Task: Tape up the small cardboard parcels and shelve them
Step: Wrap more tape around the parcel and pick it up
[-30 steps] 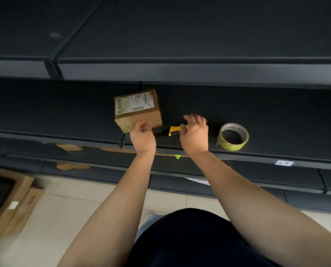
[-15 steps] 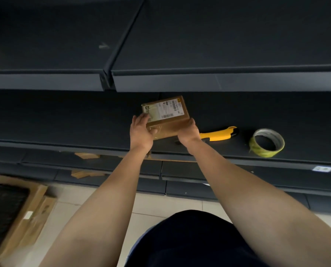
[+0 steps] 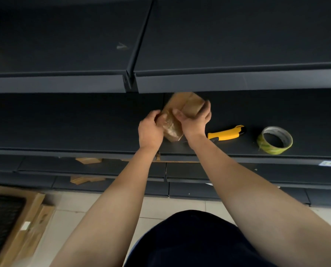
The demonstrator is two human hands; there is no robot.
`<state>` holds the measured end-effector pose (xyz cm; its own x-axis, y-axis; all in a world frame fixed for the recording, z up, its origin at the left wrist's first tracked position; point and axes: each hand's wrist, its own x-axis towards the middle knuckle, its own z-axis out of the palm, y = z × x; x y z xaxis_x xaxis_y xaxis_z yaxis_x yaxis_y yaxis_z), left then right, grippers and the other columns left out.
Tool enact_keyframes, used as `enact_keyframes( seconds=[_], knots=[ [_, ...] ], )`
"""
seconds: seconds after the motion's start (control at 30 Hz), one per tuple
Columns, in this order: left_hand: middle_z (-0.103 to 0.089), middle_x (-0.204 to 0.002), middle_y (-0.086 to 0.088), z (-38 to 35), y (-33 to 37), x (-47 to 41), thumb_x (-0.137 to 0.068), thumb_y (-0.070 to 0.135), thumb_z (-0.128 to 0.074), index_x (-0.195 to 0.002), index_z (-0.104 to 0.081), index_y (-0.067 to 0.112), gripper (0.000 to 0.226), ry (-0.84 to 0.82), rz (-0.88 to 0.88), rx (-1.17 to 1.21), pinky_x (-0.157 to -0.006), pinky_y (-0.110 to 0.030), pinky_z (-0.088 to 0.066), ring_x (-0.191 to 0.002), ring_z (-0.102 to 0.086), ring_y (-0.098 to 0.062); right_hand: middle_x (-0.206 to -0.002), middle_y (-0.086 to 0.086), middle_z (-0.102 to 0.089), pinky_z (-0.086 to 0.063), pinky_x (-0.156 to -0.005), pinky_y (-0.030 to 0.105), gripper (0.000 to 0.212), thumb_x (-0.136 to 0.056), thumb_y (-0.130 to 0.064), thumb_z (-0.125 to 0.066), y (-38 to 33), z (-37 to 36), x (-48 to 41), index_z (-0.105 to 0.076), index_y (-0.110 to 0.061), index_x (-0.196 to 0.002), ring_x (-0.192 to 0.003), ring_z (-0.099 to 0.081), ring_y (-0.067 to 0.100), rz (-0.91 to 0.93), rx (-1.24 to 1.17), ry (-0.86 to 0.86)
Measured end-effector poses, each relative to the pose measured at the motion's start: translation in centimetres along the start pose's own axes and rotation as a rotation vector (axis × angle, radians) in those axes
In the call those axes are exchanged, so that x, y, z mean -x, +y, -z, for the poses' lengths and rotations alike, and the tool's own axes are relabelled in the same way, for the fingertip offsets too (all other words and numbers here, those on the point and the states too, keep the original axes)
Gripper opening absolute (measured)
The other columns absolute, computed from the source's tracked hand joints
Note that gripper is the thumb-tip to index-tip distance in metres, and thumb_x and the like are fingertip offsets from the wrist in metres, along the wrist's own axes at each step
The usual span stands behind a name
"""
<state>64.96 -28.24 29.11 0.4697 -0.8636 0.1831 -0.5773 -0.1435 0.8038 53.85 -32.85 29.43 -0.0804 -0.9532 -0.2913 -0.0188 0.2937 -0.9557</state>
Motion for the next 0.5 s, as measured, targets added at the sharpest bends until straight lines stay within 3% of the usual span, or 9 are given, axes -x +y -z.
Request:
enact_keyframes(
  seconds=[0.07, 0.17, 0.3, 0.4, 0.5],
  knots=[
    [-0.069, -0.107, -0.008, -0.2, 0.5, 0.2, -0.095, 0.03, -0.056, -0.118, -0.064, 0.009, 0.032, 0.029, 0.031, 0.011, -0.084, -0.031, -0.051, -0.096, -0.065, -0.019, -0.154, 0.006, -0.019, -0.04, -0.101, 0.041, 0.111, -0.07, -0.04, -0.082, 0.4, -0.3, 0.5, -0.006, -0.028, -0.149, -0.128, -0.04, 0.027, -0.103, 0.021, -0.019],
    [-0.064, -0.116, -0.005, -0.6, 0.3, 0.7, -0.093, 0.032, -0.058, -0.124, -0.059, 0.012, 0.037, -0.047, 0.138, 0.068, -0.085, -0.024, -0.048, -0.102, -0.061, -0.014, -0.13, 0.008, -0.052, -0.048, -0.094, 0.038, 0.094, -0.072, -0.047, -0.078, 1.2, -0.2, 1.2, -0.022, -0.019, -0.142, -0.11, -0.055, 0.023, -0.243, 0.051, -0.138],
    [-0.063, -0.117, -0.008, -1.0, -0.7, 1.5, -0.092, 0.038, -0.057, -0.123, -0.061, 0.01, 0.042, -0.063, 0.304, 0.128, -0.093, -0.033, -0.049, -0.107, -0.06, -0.02, -0.121, 0.005, -0.058, -0.05, -0.088, 0.032, 0.074, -0.081, -0.046, -0.07, 1.9, 0.0, 1.5, -0.035, -0.013, -0.137, -0.105, -0.058, 0.022, -0.12, 0.236, -0.173],
    [-0.069, -0.09, 0.001, -0.8, -1.3, 2.2, -0.091, 0.031, -0.061, -0.097, -0.068, 0.013, 0.02, 0.007, 0.383, 0.278, -0.082, -0.03, -0.053, -0.09, -0.065, -0.018, -0.117, 0.005, -0.062, -0.051, -0.087, 0.031, 0.05, -0.088, -0.036, -0.065, 2.0, -0.4, 1.4, -0.047, -0.015, -0.128, -0.102, -0.061, 0.021, -0.082, 0.276, -0.196],
    [-0.067, -0.08, 0.008, -0.3, -1.5, 2.5, -0.091, 0.024, -0.062, -0.087, -0.068, 0.022, 0.007, 0.06, 0.446, 0.382, -0.076, -0.022, -0.05, -0.082, -0.065, -0.011, -0.118, 0.005, -0.062, -0.05, -0.087, 0.03, 0.044, -0.092, -0.033, -0.06, 2.2, -0.6, 1.3, -0.049, -0.015, -0.13, -0.103, -0.061, 0.021, -0.054, 0.309, -0.236]
  ],
)
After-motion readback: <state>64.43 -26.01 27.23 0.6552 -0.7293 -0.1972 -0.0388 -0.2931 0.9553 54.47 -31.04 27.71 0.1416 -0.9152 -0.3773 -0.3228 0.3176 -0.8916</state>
